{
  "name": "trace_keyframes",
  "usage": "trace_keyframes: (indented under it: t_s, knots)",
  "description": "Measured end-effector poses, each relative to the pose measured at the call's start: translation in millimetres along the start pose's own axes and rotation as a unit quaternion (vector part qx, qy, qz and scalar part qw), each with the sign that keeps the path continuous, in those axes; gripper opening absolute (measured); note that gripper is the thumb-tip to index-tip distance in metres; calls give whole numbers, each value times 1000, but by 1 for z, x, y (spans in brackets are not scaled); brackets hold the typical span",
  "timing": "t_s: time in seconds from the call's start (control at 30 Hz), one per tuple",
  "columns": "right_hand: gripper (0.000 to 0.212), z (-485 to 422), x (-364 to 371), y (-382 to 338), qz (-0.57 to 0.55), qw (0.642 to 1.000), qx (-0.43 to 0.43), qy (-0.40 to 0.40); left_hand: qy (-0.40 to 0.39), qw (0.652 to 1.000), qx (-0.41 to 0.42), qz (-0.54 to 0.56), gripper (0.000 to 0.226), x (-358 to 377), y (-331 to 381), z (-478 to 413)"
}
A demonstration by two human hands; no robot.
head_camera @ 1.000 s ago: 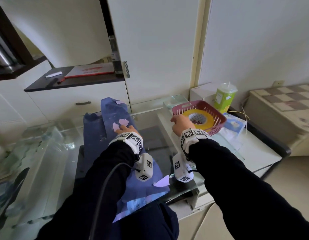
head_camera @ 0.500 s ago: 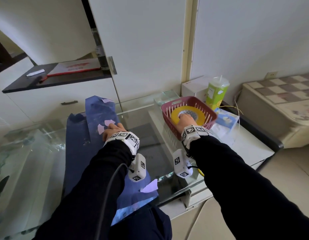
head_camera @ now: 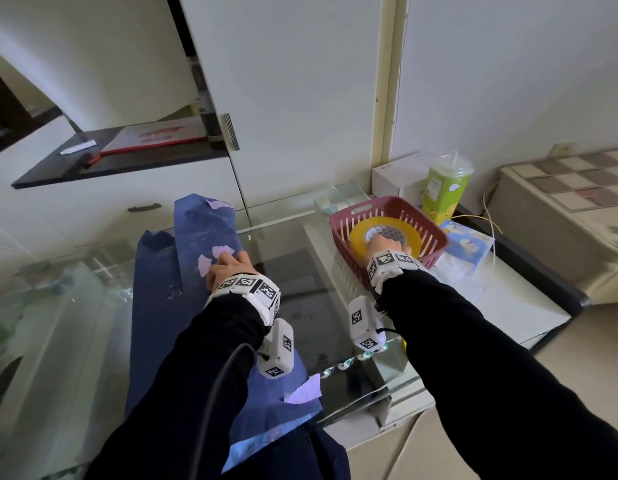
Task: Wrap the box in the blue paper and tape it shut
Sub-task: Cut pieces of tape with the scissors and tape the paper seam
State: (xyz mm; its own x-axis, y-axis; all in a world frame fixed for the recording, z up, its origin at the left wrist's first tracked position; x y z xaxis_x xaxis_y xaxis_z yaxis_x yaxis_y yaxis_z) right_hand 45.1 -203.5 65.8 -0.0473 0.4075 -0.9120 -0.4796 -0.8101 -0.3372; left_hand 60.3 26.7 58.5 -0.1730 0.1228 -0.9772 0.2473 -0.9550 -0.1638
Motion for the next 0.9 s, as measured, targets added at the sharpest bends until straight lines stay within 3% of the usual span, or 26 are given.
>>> trace_keyframes:
  t_s: [0.37,0.57,0.9]
  knots:
    - [41,-3,17,2,45,997,-6,60,-11,1000,16,-12,54,11,-8,2]
    - [39,2,11,10,18,996,5,82,-26,999,23,-8,57,12,-5,10]
    - [49,17,-21,96,-10,992,57,113,-36,987,150,-38,42,22,70,61]
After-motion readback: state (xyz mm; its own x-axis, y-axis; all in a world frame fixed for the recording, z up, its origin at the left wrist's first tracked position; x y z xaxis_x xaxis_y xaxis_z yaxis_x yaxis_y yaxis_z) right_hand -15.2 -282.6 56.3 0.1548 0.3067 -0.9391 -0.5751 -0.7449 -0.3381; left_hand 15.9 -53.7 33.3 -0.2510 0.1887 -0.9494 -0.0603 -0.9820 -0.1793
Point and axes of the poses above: each hand's wrist, its own z-axis away from the middle knuckle, its own x-axis out of the palm, y = z × x, the point moved 3 cm from there along -z, towards the middle knuckle, and after that the axes turned 4 degrees about -y, right-handed, at the moved point
